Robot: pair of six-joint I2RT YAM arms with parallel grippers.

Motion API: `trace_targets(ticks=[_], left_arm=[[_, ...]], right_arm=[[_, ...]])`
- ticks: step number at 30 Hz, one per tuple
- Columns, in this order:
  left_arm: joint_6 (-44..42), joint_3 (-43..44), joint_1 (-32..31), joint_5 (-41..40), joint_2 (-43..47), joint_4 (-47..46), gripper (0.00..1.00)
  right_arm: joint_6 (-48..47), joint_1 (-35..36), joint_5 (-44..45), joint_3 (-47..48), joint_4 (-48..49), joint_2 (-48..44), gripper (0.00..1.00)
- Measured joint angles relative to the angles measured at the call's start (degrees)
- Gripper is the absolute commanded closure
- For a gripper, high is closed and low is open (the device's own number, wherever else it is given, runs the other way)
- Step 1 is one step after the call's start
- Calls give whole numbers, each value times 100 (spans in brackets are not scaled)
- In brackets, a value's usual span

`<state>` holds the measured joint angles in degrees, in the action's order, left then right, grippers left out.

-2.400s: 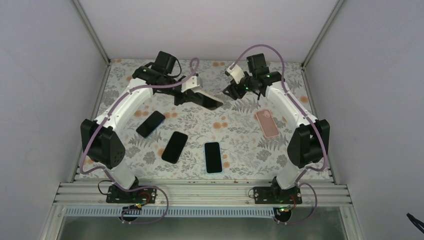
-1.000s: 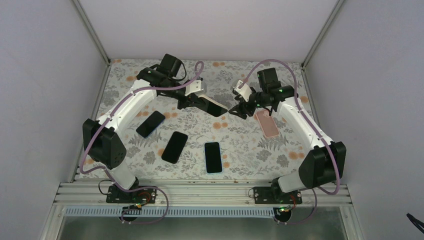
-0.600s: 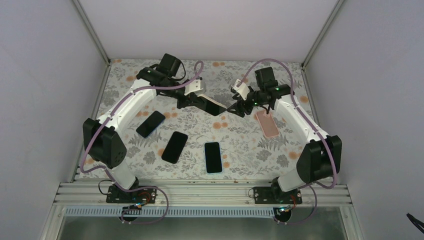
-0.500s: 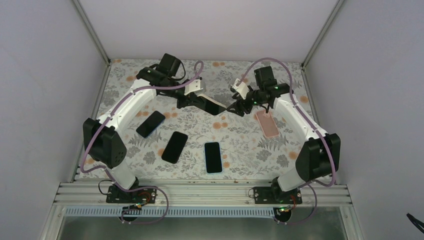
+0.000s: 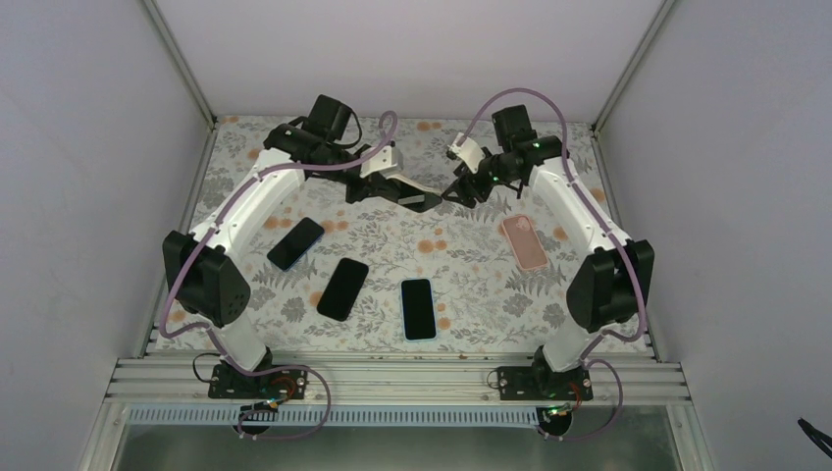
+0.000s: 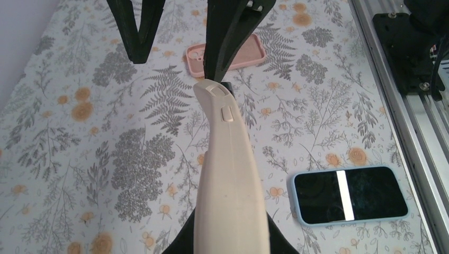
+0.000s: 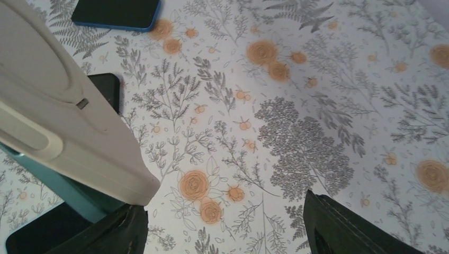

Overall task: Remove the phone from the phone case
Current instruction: Remove the phone case from the phone.

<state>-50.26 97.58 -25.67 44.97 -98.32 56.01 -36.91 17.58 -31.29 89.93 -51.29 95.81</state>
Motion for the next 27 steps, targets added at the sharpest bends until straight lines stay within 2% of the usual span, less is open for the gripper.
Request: trace_targets(ticks=[15,20,27], left_arm=[[-118,310,44,68,-177,1161,98],[-17,269,44,-24,-146,1274,98],[389,-525,7,-382,378,973,98]], right_arm=[[-195,901,330,308,-487,247,23],[-586,1003,-227,833,-968,704,24],[-1488,1239,-1062,1764,-1904,1690,23]])
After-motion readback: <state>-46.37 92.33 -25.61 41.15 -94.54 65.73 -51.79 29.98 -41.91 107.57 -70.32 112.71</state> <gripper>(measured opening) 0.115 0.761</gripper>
